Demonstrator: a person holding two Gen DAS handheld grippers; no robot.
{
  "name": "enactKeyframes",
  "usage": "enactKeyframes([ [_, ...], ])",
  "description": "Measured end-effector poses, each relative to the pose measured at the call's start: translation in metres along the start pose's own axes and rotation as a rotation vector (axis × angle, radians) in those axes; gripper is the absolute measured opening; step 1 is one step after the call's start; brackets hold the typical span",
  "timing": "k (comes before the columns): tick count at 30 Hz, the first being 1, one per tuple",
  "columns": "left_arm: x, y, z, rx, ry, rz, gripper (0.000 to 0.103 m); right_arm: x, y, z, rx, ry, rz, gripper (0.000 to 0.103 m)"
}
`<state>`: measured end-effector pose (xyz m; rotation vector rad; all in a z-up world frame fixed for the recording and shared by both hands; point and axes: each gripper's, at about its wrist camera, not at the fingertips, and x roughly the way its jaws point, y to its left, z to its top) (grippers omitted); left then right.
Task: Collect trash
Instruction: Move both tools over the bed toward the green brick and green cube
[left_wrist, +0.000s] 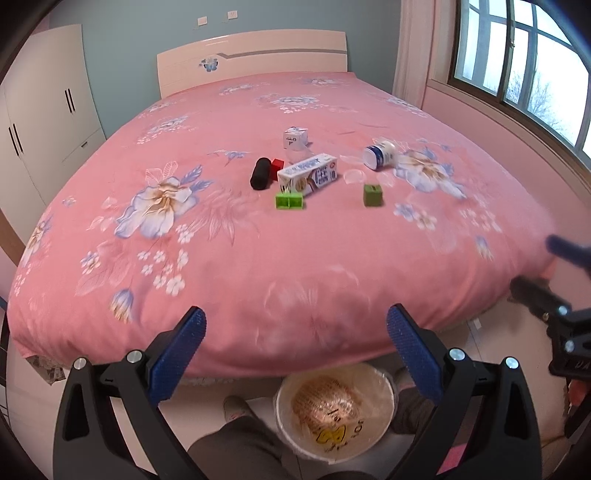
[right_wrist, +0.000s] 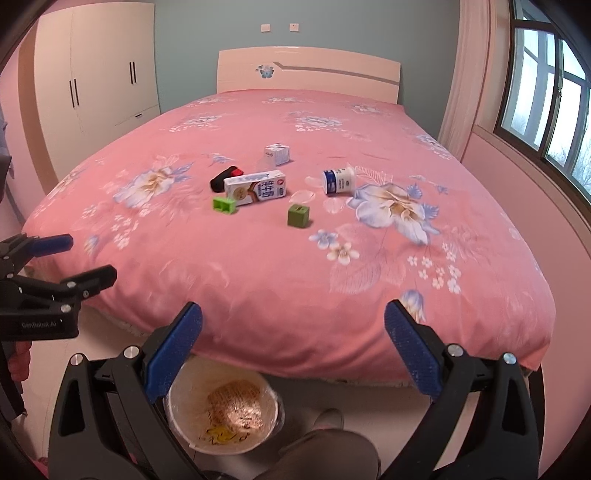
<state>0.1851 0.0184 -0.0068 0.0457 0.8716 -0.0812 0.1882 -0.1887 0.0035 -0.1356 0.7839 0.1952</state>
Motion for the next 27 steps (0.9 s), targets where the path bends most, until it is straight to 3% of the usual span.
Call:
enactKeyframes([
  [8,0.052,0.0,0.045,0.012,0.028,-0.015,0.1,0.057,-0.007,0.036,-0.019,0.029,-0.019,0.096],
  [19,0.147,0.007,0.076,0.062,0.128,-0.027,0.1,0.152,-0.011,0.073,-0.089,0.099,0.011,0.096],
  [27,0.215,0.018,0.096,0.125,0.177,-0.086,0.1,0.232,-0.021,0.089,-0.209,0.144,0.157,0.096],
])
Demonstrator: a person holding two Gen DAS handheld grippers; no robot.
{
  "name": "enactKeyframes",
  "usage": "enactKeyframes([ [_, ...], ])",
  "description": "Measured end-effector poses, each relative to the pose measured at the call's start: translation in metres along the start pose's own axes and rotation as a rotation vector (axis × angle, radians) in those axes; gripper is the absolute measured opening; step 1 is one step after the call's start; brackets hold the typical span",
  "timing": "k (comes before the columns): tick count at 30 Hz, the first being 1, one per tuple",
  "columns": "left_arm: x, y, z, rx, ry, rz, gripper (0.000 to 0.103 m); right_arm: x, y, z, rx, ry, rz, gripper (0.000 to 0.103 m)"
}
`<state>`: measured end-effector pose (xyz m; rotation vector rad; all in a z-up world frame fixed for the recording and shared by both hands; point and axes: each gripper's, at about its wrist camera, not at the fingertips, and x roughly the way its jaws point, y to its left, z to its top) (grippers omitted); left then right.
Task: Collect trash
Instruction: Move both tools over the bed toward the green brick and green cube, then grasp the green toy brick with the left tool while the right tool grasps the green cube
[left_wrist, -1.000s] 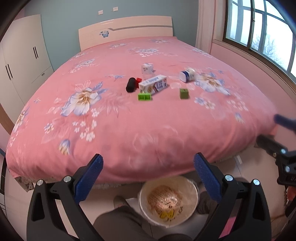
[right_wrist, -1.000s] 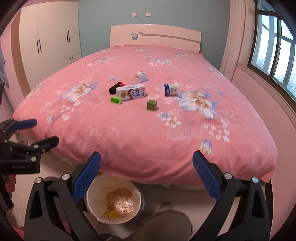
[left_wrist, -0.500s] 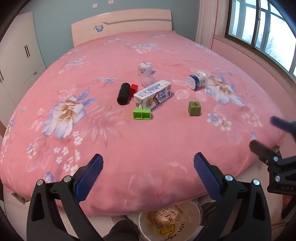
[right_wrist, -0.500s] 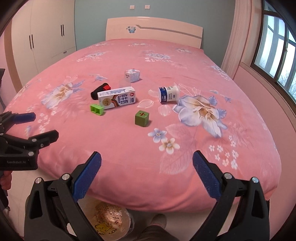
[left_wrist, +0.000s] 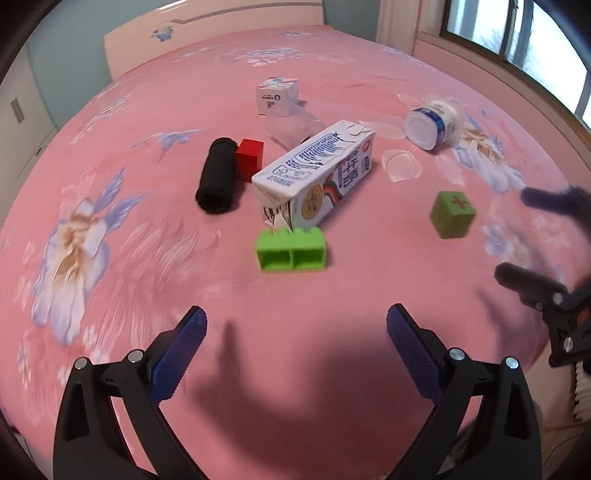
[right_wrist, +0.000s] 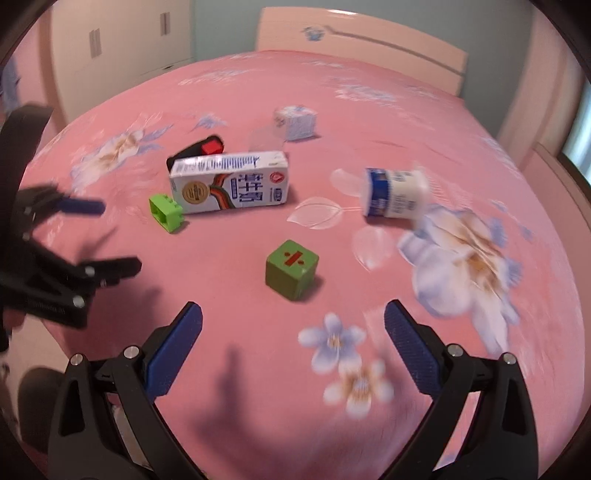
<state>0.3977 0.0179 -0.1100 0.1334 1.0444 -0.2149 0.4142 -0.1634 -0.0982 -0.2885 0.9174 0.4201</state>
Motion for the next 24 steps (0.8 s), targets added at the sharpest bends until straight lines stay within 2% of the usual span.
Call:
enactKeyframes([
  [4,0.02,0.004,0.011,0.019,0.012,-0.025,0.099,0.026,-0.011,0.008,-0.033,0.032,0.078,0.096],
  [9,0.039,0.006,0.02,0.027,0.014,-0.041,0.098,0.051,-0.014,0.014,-0.07,0.051,0.125,0.096],
  [10,0.041,0.006,0.023,0.027,0.01,-0.041,0.097,0.056,-0.014,0.016,-0.079,0.06,0.138,0.093],
  [15,0.047,0.007,0.03,0.021,0.001,-0.04,0.077,0.068,-0.009,0.022,-0.126,0.064,0.165,0.075],
  [16,0.047,0.008,0.03,0.017,0.0,-0.04,0.074,0.069,-0.009,0.024,-0.125,0.065,0.173,0.066],
  [17,0.046,0.009,0.03,0.011,-0.005,-0.041,0.066,0.069,-0.009,0.025,-0.125,0.067,0.179,0.061],
  [19,0.045,0.011,0.03,0.009,-0.008,-0.042,0.054,0.068,-0.008,0.024,-0.13,0.069,0.185,0.041],
  [20,0.045,0.012,0.03,0.008,-0.008,-0.045,0.046,0.067,-0.008,0.023,-0.13,0.068,0.184,0.04],
  [24,0.04,0.012,0.03,0.01,-0.004,-0.045,0.046,0.06,-0.008,0.019,-0.124,0.063,0.169,0.04],
])
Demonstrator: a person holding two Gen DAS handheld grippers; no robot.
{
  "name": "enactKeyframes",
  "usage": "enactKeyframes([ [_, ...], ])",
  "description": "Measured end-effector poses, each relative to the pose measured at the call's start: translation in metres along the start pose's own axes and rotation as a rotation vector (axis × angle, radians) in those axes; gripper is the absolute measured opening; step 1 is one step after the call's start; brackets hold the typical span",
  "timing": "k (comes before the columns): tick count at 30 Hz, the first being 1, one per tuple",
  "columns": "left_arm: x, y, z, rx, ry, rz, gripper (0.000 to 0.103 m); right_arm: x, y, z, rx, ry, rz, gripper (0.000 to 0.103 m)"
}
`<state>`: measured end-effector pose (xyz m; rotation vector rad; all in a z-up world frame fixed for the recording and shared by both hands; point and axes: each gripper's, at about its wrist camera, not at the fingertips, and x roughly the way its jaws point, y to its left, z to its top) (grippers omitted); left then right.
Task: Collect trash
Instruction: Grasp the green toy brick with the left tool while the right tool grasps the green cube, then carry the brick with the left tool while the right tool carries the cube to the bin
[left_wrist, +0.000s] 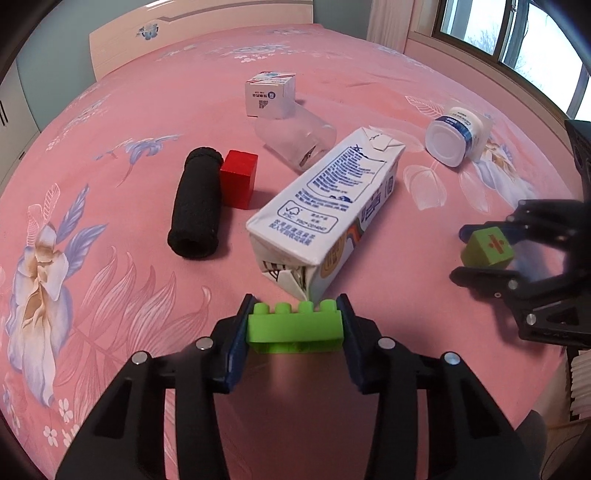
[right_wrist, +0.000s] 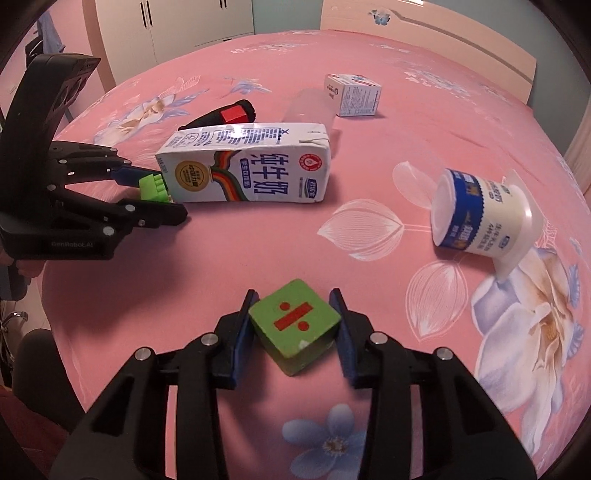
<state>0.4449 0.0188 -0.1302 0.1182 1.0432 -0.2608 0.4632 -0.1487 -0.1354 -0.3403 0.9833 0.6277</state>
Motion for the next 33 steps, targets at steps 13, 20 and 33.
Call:
enactKeyframes([
  [13,-0.065,-0.013,-0.011,0.026,-0.045,0.019,0.046,-0.068,0.024,0.0,-0.031,-0.037,-0.057,0.04],
  [20,-0.132,-0.025,-0.014,0.056,-0.118,0.053,0.046,-0.132,0.05,0.003,-0.07,-0.1,-0.105,0.04],
  [33,-0.254,-0.055,-0.053,0.114,-0.254,0.125,0.046,-0.241,0.118,-0.008,-0.137,-0.219,-0.133,0.04],
])
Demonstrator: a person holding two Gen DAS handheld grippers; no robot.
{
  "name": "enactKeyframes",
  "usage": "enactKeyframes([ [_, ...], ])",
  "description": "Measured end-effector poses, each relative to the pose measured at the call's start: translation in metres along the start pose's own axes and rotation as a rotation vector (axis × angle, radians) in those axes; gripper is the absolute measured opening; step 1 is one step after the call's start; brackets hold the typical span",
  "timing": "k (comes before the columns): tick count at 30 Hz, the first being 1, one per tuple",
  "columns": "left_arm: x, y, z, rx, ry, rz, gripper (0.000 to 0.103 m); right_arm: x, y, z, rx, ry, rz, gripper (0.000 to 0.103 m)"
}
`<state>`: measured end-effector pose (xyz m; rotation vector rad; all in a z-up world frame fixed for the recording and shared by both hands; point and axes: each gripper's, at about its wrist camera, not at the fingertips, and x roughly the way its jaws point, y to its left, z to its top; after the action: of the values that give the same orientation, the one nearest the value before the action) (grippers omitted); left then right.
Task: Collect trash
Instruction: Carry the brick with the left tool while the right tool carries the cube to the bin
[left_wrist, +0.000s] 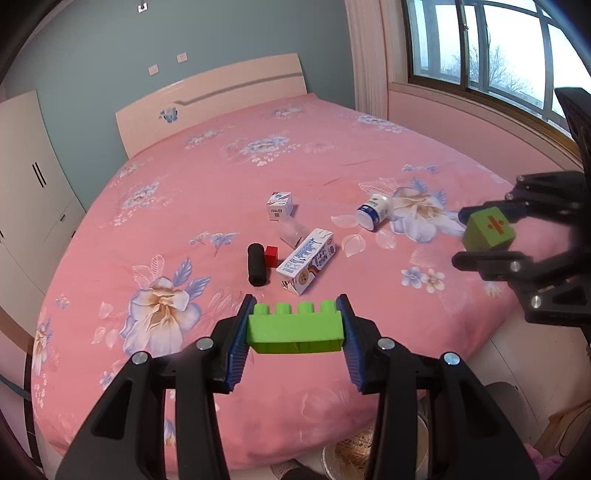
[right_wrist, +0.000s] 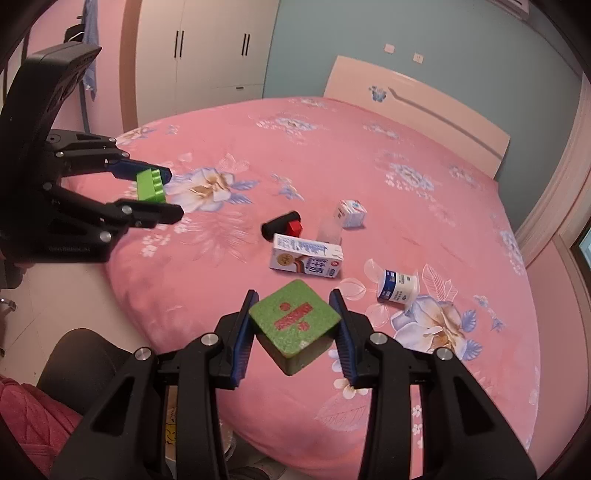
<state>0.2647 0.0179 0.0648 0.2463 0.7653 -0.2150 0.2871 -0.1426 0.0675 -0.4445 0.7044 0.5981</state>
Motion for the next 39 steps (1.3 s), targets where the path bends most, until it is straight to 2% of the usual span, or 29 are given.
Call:
enactKeyframes([
  [8,-0.038,-0.022,-0.031,0.021,-0.004,-0.012,0.046,-0.046,0.039,-0.015,-0.034,-0.02,0.012,0.04],
  [17,-0.048,-0.042,-0.077,0.03,0.047,-0.042,0.046,-0.056,0.075,-0.052,-0.026,0.023,0.047,0.04],
  [24,-0.034,-0.049,-0.114,0.009,0.114,-0.06,0.046,-0.038,0.094,-0.085,0.002,0.085,0.099,0.04],
  [39,0.022,-0.065,-0.178,-0.017,0.267,-0.093,0.046,0.034,0.119,-0.155,0.064,0.241,0.195,0.04],
])
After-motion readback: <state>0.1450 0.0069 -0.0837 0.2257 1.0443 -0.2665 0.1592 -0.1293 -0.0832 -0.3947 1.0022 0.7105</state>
